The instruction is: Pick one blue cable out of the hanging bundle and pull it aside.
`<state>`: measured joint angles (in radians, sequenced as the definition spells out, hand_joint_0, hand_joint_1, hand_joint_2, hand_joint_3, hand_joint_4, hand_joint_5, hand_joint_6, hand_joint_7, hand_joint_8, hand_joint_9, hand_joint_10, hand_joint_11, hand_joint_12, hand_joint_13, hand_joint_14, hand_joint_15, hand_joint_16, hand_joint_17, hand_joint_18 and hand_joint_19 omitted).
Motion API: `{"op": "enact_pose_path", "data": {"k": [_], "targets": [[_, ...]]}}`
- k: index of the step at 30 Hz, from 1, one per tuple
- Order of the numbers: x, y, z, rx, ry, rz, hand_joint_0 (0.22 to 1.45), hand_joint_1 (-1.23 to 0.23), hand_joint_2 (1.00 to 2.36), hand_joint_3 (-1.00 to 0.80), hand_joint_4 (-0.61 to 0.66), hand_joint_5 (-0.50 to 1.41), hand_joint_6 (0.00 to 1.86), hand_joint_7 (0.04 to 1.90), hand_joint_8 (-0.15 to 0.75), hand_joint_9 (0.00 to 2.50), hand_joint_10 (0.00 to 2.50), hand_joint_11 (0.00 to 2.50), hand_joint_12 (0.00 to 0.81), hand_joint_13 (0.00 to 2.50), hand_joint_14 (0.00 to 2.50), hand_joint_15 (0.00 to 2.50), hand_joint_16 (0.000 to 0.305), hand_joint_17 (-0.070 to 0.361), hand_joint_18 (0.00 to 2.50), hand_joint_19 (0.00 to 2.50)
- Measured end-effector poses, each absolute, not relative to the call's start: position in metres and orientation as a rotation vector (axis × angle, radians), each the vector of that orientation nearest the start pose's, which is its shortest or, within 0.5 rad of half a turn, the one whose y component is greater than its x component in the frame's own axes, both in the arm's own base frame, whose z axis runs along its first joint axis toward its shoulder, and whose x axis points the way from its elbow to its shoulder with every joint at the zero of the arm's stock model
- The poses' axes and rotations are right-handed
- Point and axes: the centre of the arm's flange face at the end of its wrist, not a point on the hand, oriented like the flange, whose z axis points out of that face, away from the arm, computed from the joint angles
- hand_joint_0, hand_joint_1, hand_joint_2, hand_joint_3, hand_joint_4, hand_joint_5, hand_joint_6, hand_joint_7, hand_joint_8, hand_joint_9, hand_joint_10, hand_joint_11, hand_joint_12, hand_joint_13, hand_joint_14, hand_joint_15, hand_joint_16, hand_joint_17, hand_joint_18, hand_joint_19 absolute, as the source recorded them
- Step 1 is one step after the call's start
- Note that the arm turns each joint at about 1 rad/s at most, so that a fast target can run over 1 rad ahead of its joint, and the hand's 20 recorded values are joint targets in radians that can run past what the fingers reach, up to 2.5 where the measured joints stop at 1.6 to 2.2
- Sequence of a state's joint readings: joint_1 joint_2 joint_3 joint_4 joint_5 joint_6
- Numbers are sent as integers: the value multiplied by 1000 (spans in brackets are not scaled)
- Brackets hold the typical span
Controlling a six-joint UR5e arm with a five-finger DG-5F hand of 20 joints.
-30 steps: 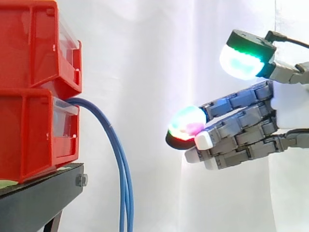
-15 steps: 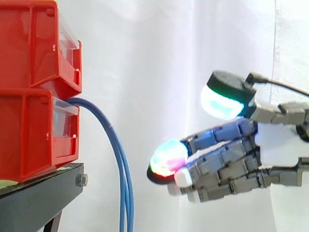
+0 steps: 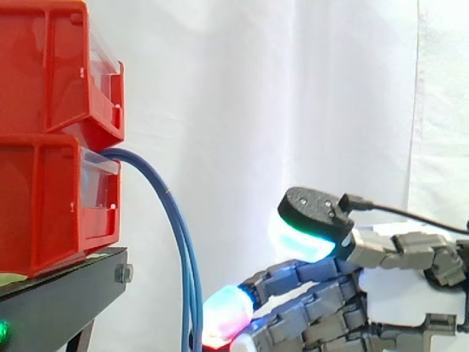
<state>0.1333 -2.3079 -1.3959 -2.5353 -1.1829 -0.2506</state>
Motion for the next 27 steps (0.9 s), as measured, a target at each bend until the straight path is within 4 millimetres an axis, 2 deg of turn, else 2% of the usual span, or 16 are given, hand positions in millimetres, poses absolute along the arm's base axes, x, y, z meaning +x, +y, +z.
{"op": "enact_pose_path", "data": {"k": [7, 12, 15, 21, 27], "targets": [[758, -70, 156, 1148, 1099, 884, 522, -561, 1002, -464, 311, -122, 503, 822, 287, 786, 8, 217, 361, 369, 1, 69, 46, 103, 255, 157], [785, -54, 177, 1101, 1073, 923, 515, -525, 1001, -491, 315, -103, 503, 871, 290, 812, 7, 210, 361, 384, 3, 87, 47, 105, 275, 176], [793, -44, 188, 1078, 1061, 939, 515, -495, 1000, -500, 310, -88, 503, 899, 291, 827, 8, 222, 360, 405, 4, 104, 47, 105, 290, 192], [799, -34, 196, 1058, 1046, 960, 524, -515, 1001, -482, 316, -86, 503, 928, 298, 846, 8, 231, 361, 421, 4, 105, 45, 102, 318, 202], [802, -32, 203, 1061, 1039, 976, 540, -578, 1004, -463, 274, -78, 503, 1057, 293, 849, 9, 238, 355, 428, 4, 105, 44, 100, 333, 214]]}}
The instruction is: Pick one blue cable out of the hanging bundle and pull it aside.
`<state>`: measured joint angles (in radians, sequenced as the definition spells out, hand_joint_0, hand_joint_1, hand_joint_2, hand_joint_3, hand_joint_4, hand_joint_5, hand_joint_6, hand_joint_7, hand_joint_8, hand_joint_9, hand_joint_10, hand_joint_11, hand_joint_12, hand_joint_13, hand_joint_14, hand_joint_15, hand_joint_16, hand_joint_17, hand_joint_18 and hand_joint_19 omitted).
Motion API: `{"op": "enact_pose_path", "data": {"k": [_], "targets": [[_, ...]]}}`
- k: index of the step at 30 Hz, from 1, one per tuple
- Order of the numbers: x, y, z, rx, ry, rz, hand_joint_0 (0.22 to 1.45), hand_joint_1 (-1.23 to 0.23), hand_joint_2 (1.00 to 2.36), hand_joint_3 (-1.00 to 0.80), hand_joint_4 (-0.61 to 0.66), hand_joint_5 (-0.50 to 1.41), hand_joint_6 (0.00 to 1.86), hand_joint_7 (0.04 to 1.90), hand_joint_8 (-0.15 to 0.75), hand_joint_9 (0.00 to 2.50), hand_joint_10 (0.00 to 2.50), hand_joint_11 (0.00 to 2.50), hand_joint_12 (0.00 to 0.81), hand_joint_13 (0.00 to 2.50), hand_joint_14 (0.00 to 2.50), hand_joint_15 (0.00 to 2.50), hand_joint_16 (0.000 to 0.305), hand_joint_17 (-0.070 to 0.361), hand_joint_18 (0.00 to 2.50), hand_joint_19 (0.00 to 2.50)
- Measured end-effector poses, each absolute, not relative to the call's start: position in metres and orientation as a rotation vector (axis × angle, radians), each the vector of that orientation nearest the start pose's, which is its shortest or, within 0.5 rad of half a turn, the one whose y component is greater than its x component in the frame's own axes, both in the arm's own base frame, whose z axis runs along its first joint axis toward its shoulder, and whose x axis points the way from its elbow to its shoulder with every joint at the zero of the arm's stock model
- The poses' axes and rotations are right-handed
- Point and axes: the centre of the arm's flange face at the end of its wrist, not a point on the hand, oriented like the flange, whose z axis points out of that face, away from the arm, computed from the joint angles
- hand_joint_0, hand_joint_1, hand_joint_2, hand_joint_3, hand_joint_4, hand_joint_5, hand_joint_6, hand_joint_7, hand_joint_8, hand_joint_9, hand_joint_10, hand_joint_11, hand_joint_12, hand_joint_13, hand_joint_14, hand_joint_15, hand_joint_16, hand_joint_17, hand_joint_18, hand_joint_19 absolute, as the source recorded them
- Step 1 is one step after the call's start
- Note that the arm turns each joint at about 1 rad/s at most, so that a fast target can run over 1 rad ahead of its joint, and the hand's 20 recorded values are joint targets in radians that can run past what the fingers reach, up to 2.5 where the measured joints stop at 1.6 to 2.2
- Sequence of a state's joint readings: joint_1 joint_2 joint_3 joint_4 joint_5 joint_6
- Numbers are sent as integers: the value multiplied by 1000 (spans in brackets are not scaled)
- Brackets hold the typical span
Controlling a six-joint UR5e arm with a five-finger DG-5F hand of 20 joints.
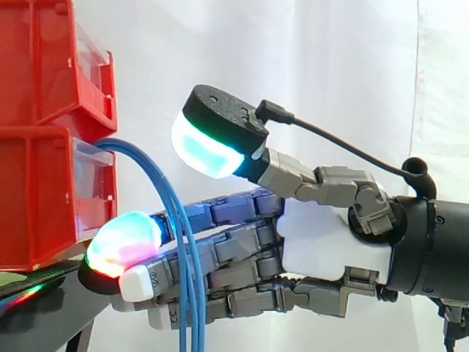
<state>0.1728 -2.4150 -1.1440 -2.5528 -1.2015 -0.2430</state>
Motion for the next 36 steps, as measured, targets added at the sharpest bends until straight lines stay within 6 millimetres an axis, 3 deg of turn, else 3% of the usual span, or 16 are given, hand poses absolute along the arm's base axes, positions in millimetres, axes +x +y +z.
{"op": "enact_pose_path", "data": {"k": [5, 17, 24, 28, 36], "targets": [[802, -35, 205, 1074, 1034, 989, 550, -607, 1004, -441, 216, -70, 503, 1179, 289, 850, 9, 252, 353, 431, 4, 107, 44, 99, 340, 225], [802, -38, 205, 1067, 1052, 1026, 553, -609, 1004, -443, 219, -72, 503, 1178, 287, 857, 9, 260, 352, 436, 4, 115, 44, 99, 346, 238], [801, -43, 203, 1073, 1059, 1026, 567, -644, 1010, -374, 152, -60, 500, 1333, 288, 861, 10, 284, 351, 441, 5, 123, 43, 98, 352, 241], [801, -47, 203, 1078, 1061, 1030, 573, -671, 1014, -312, 126, -72, 539, 1324, 286, 857, 10, 290, 352, 441, 5, 128, 43, 97, 353, 249], [800, -48, 203, 1070, 1086, 1045, 568, -685, 1014, -304, 139, -106, 660, 1123, 287, 846, 11, 323, 357, 440, 5, 138, 44, 98, 358, 253]]}}
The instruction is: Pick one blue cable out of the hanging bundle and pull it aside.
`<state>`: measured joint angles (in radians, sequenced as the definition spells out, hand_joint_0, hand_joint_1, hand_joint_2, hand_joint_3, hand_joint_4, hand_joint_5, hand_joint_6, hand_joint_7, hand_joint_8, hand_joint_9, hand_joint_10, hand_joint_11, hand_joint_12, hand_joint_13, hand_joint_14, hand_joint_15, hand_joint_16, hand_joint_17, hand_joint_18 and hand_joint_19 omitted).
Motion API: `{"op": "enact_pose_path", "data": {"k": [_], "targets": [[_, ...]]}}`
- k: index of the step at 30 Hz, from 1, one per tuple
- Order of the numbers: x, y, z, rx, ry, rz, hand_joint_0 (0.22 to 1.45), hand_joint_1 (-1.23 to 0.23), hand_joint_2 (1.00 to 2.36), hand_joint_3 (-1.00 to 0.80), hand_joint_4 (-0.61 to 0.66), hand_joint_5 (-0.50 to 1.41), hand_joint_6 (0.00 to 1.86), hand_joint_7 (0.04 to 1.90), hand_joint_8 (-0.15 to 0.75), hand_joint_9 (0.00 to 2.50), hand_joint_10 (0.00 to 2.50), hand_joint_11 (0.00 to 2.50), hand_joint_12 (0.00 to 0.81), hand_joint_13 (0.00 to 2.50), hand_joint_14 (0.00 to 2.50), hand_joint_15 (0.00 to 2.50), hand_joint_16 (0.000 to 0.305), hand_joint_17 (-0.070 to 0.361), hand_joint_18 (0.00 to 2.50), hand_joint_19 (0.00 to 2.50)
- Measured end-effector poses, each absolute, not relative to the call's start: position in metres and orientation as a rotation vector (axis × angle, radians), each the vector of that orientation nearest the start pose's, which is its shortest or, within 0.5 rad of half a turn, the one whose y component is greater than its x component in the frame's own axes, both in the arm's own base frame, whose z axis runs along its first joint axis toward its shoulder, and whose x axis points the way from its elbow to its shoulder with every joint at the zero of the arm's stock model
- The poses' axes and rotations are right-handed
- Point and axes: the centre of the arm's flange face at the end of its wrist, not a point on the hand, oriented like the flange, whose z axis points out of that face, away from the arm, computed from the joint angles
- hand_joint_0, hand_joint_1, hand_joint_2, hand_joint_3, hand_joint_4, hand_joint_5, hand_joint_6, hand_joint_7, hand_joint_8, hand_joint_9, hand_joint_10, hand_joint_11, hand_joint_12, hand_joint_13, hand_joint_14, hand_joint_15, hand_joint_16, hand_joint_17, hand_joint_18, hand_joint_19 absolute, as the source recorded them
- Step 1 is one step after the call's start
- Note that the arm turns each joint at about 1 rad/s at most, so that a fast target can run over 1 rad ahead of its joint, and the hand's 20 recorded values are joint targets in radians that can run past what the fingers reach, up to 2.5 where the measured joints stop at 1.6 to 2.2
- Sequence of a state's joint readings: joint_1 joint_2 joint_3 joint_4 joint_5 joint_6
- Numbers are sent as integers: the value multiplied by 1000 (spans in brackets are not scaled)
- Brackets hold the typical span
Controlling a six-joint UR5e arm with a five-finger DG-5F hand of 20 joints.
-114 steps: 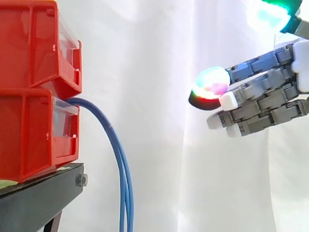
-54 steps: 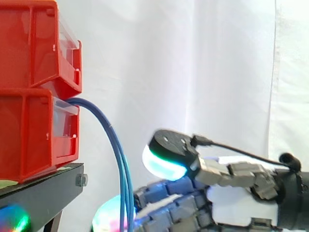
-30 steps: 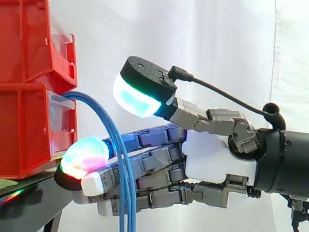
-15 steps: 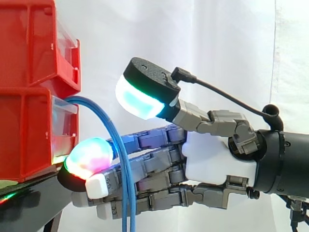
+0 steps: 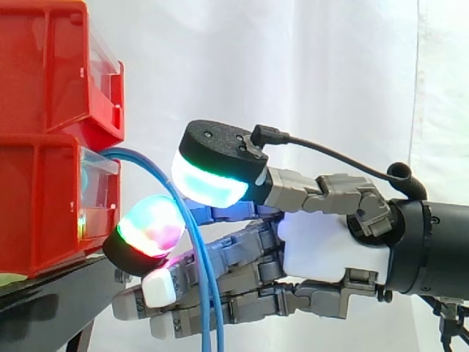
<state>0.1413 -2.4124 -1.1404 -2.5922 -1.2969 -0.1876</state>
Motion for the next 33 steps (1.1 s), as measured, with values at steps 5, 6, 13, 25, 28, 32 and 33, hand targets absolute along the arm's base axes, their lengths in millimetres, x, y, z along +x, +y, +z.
{"op": "enact_pose_path", "data": {"k": [5, 6, 13, 25, 28, 32, 33], "targets": [[800, -49, 203, 1069, 1091, 1045, 567, -682, 1013, -340, 158, -116, 707, 1036, 290, 850, 11, 323, 358, 445, 4, 133, 44, 99, 367, 257], [800, -50, 203, 1069, 1090, 1045, 554, -665, 1009, -374, 158, -116, 709, 1013, 290, 851, 12, 328, 361, 447, 5, 139, 44, 100, 371, 259], [800, -54, 204, 1071, 1082, 1045, 525, -560, 1004, -441, 174, -90, 606, 1130, 298, 866, 11, 319, 370, 450, 5, 135, 46, 103, 377, 263], [801, -66, 209, 1070, 1069, 1037, 567, -641, 1014, -303, 138, -98, 652, 1135, 293, 865, 12, 331, 361, 453, 5, 142, 44, 100, 382, 280], [802, -68, 211, 1065, 1071, 1040, 565, -658, 1016, -257, 132, -111, 704, 1082, 296, 856, 12, 335, 362, 450, 5, 144, 44, 100, 387, 284], [802, -70, 212, 1062, 1073, 1042, 559, -718, 1017, -214, 124, -137, 789, 1002, 299, 847, 12, 363, 365, 448, 6, 143, 45, 101, 392, 281], [802, -71, 212, 1061, 1073, 1042, 563, -735, 1018, -200, 125, -150, 827, 969, 299, 844, 13, 370, 366, 447, 6, 145, 45, 101, 398, 283]]}}
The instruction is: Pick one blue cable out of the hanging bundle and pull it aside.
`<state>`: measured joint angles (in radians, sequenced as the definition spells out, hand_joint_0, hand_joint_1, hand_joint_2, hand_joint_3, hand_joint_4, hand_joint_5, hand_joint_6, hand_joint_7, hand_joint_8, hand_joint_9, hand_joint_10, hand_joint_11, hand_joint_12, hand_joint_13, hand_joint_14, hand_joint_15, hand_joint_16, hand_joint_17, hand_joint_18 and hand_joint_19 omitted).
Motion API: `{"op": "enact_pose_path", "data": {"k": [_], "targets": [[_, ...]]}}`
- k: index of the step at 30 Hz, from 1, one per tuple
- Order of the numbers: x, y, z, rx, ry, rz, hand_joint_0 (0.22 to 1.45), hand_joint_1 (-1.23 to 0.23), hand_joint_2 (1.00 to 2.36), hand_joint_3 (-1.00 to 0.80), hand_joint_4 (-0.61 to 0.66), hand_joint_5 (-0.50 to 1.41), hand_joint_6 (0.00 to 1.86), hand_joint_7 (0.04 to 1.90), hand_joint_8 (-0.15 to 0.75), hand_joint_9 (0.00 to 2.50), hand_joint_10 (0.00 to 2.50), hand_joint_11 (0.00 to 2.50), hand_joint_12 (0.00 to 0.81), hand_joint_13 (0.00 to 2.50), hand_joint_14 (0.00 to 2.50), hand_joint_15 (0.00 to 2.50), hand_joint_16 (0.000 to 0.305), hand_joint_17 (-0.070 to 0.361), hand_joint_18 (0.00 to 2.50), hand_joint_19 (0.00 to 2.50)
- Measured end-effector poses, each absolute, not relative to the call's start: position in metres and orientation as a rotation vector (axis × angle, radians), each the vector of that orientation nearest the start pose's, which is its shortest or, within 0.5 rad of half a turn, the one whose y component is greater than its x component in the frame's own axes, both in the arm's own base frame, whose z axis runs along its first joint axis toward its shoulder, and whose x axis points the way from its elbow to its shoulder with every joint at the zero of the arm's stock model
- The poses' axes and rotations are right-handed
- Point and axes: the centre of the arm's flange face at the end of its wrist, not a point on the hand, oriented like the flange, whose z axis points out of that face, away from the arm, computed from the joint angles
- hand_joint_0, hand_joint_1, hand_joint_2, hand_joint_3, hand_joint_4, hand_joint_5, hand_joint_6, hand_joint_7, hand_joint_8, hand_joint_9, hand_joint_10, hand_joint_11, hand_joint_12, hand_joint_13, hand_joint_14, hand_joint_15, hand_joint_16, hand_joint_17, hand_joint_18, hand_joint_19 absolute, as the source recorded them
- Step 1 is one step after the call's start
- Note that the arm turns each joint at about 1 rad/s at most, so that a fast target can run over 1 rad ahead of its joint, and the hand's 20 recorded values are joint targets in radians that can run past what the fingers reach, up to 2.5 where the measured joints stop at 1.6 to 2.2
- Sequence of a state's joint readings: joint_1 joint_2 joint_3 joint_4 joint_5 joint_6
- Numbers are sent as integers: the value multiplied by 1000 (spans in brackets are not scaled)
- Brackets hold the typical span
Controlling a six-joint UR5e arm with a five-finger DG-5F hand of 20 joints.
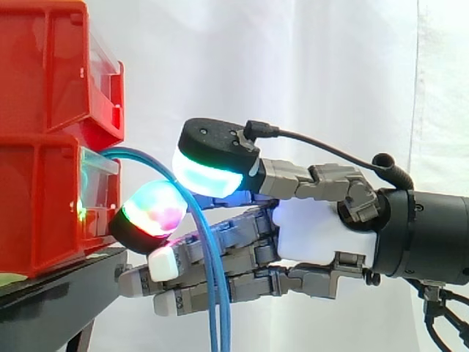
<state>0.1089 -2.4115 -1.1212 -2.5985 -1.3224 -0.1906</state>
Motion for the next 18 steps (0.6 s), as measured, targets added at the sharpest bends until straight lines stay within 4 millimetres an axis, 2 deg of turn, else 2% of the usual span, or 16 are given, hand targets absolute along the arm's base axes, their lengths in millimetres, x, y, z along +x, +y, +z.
{"op": "enact_pose_path", "data": {"k": [8, 13, 17, 18], "targets": [[802, -75, 212, 1063, 1077, 1040, 628, -869, 1020, -205, 41, -166, 879, 993, 299, 836, 14, 396, 364, 470, 6, 152, 45, 102, 452, 272], [800, -75, 215, 1069, 1091, 1034, 690, -903, 1003, -463, 84, -175, 897, 917, 288, 824, 14, 415, 362, 488, 6, 162, 45, 102, 483, 274], [795, -75, 222, 1078, 1120, 1022, 584, -845, 1000, -500, 120, -172, 894, 896, 294, 842, 14, 414, 365, 493, 7, 166, 46, 102, 485, 304], [794, -75, 224, 1080, 1131, 1018, 541, -787, 1000, -500, 121, -168, 890, 902, 302, 860, 14, 416, 373, 499, 7, 180, 47, 106, 492, 308]]}}
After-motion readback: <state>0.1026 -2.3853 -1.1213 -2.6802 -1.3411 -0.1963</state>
